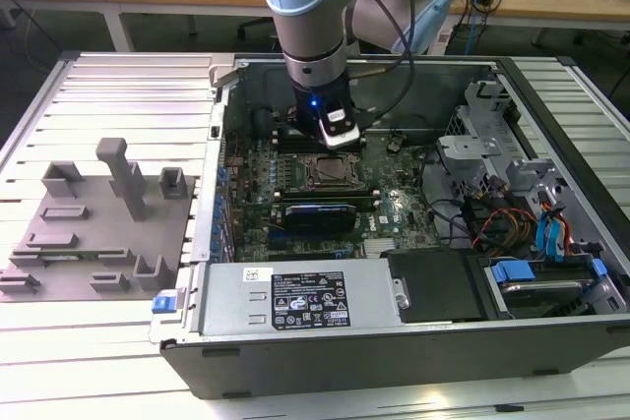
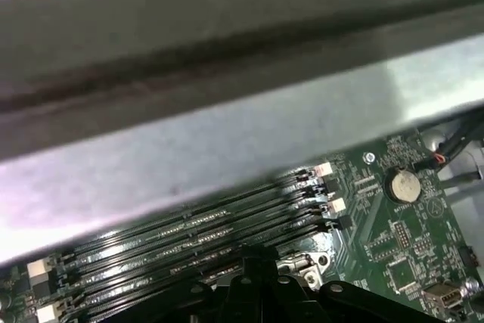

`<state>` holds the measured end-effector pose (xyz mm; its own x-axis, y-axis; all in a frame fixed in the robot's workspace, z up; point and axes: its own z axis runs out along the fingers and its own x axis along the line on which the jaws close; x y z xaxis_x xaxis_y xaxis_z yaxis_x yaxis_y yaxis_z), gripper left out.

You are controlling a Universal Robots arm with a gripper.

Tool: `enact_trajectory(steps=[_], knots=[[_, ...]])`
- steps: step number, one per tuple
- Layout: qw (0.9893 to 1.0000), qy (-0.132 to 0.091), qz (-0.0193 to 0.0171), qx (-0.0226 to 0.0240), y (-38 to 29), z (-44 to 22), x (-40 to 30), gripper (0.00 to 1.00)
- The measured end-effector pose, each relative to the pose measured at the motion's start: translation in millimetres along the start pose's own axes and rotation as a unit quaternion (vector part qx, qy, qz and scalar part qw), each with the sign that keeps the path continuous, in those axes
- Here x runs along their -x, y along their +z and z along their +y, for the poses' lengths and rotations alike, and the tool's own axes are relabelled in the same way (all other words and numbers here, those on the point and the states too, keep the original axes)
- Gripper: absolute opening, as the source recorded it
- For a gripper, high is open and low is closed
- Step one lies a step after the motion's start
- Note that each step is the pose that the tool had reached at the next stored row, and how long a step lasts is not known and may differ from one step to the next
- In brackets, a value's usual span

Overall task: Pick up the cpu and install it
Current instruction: 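Install the first cpu locking lever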

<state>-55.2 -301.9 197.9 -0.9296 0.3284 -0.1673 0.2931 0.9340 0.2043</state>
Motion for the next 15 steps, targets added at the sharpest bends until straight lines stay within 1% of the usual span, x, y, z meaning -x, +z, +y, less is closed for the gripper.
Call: enact_trajectory(steps=[3,4,6,8,12,15], knots=[[1.0000,0.005,-0.0014,-0.0020,0.2,1.6,-0.6,0.11],[1.0000,0.005,-0.0016,-0.0018,-0.4,2.3,-0.6,0.11],[1.0000,0.007,-0.0025,-0.0033,-1.9,3.7,-0.8,0.11],[0.9999,0.010,-0.0033,-0.0039,-2.0,4.0,-1.2,0.11],[0.9998,0.017,-0.0054,-0.0050,-2.2,5.1,-3.8,0.11],[0.9998,0.020,-0.0060,-0.0056,-2.2,6.7,-5.5,0.11]])
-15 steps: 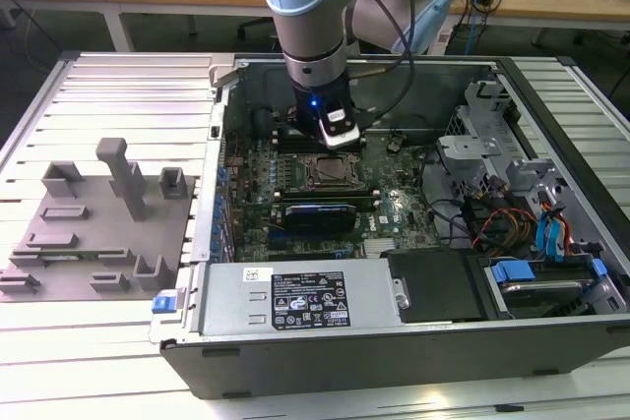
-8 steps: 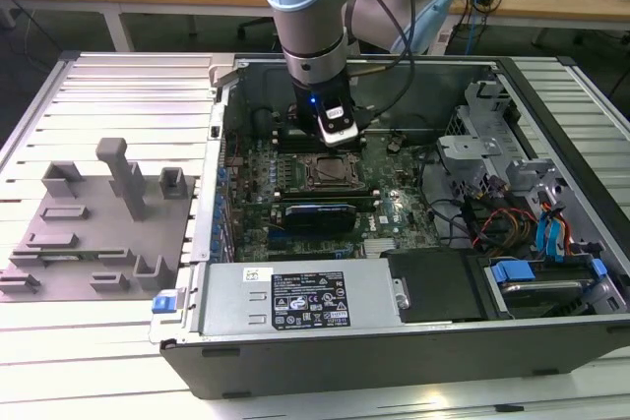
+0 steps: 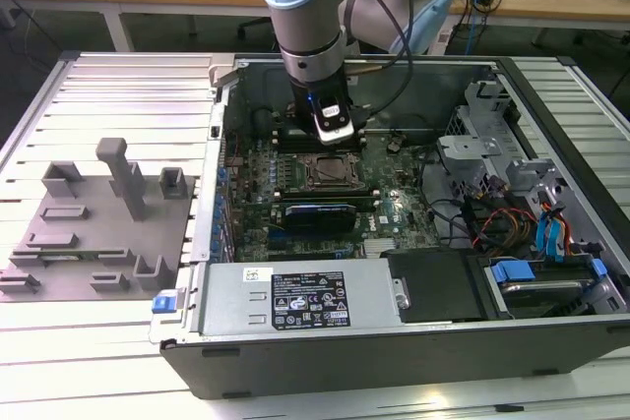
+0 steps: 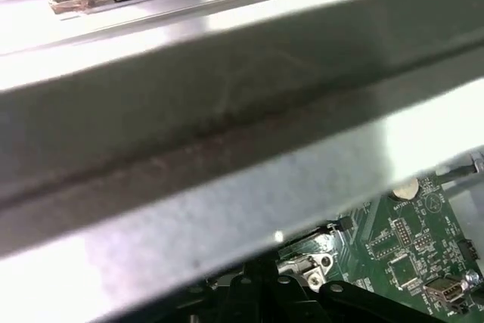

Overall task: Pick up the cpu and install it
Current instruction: 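Install the first cpu locking lever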

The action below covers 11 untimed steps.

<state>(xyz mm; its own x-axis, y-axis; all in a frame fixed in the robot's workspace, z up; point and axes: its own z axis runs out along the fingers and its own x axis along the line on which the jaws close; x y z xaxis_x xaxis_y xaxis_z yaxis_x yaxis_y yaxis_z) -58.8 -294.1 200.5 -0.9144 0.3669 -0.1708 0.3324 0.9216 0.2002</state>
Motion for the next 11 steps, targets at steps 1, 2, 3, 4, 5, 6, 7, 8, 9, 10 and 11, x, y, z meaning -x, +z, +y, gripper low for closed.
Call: enact_trajectory(steps=[1,2,3,4,5,6,7,8,9,10,11], knots=[[1.0000,0.001,-0.0003,-0.0004,0.1,0.4,-0.3,0.11],[1.0000,0.001,-0.0009,-0.0015,0.2,0.7,-0.5,0.11],[1.0000,0.002,-0.0015,-0.0028,0.3,0.8,-0.6,0.11],[1.0000,0.003,-0.0030,-0.0059,0.7,0.9,-0.8,0.11],[0.9999,0.004,-0.0043,-0.0087,1.1,1.0,-0.9,0.11],[0.9999,0.004,-0.0050,-0.0104,1.3,1.0,-1.0,0.11],[0.9999,0.005,-0.0058,-0.0121,1.5,1.4,-1.3,0.11],[0.9999,0.006,-0.0061,-0.0125,1.8,1.9,-1.6,0.11],[0.9999,0.007,-0.0063,-0.0127,2.0,2.2,-1.8,0.11],[0.9999,0.009,-0.0068,-0.0132,2.4,2.6,-2.0,0.11],[0.9998,0.010,-0.0074,-0.0140,2.6,2.6,-2.1,0.11]])
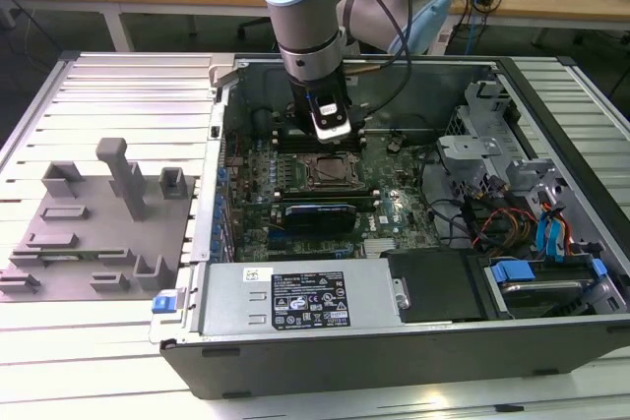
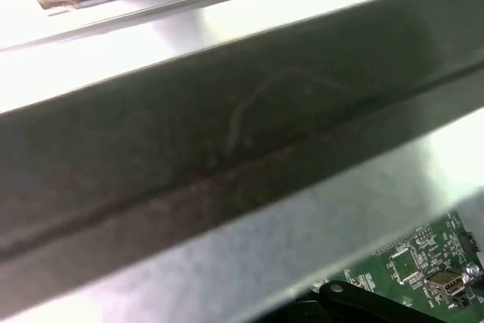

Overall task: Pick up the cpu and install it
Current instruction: 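Install the first cpu locking lever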

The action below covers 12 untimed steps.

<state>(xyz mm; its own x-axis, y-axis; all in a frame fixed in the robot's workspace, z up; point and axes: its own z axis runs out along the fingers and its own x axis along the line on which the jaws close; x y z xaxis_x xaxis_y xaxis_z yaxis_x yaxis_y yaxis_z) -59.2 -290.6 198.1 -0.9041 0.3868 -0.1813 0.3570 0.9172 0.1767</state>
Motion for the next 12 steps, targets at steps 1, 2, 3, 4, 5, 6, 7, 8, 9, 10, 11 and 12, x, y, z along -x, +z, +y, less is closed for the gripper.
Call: enact_trajectory(steps=[1,2,3,4,5,6,7,8,9,10,11,12], knots=[[1.0000,0.001,-0.0005,-0.0008,0.1,0.0,-0.1,0.11],[1.0000,0.003,-0.0017,-0.0025,0.4,0.0,-0.1,0.11],[1.0000,0.004,-0.0021,-0.0031,0.6,-0.1,-0.1,0.11],[1.0000,0.006,-0.0026,-0.0037,0.8,-0.1,-0.1,0.11],[1.0000,0.007,-0.0029,-0.0039,1.0,-0.1,-0.1,0.11],[0.9999,0.009,-0.0032,-0.0042,1.2,-0.2,-0.2,0.11],[0.9999,0.009,-0.0033,-0.0043,1.3,-0.2,-0.2,0.11],[0.9999,0.010,-0.0034,-0.0045,1.5,-0.1,0.0,0.11],[0.9999,0.011,-0.0035,-0.0046,1.8,0.2,0.7,0.11],[0.9999,0.011,-0.0036,-0.0046,2.0,0.5,1.5,0.11],[0.9999,0.011,-0.0037,-0.0047,2.4,1.0,2.9,0.11],[0.9999,0.012,-0.0037,-0.0047,2.7,1.5,4.0,0.11]])
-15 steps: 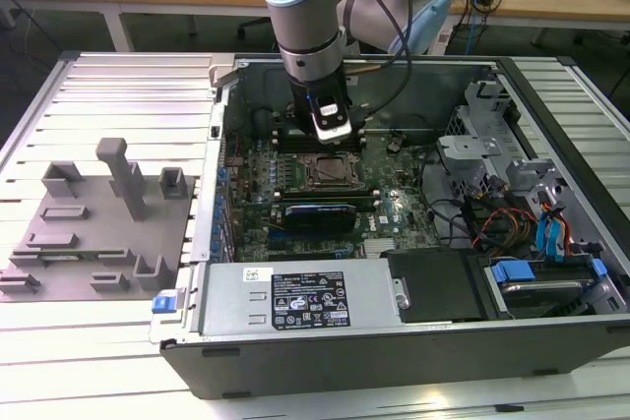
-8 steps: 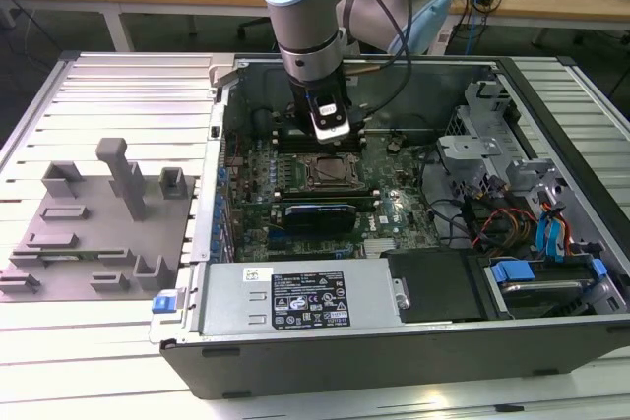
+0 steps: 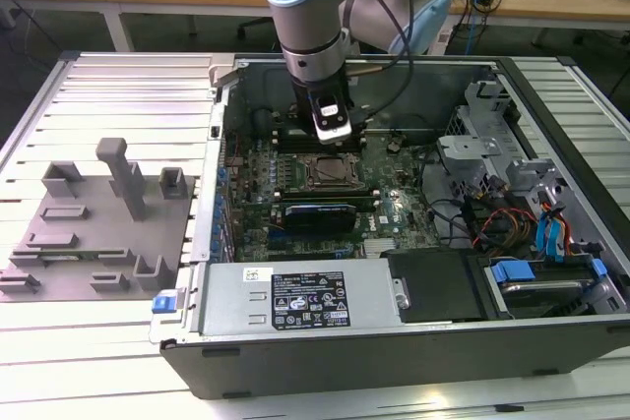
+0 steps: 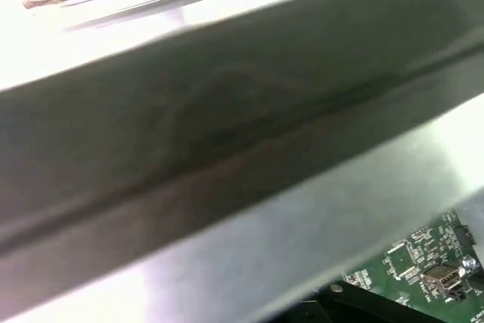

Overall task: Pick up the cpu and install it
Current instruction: 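Install the first cpu locking lever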

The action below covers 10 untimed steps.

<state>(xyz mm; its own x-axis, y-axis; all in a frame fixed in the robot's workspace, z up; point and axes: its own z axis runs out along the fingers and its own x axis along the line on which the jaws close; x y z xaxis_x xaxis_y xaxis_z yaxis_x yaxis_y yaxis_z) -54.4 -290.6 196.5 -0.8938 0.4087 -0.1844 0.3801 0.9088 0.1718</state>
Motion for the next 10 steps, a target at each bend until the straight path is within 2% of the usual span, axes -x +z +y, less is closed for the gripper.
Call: enact_trajectory(steps=[7,8,10], knots=[[1.0000,0.000,0.0002,0.0005,1.6,2.6,6.2,0.11],[1.0000,0.000,0.0005,0.0013,1.7,2.7,6.3,0.11],[1.0000,0.002,0.0024,0.0057,1.7,2.7,6.4,0.11]])
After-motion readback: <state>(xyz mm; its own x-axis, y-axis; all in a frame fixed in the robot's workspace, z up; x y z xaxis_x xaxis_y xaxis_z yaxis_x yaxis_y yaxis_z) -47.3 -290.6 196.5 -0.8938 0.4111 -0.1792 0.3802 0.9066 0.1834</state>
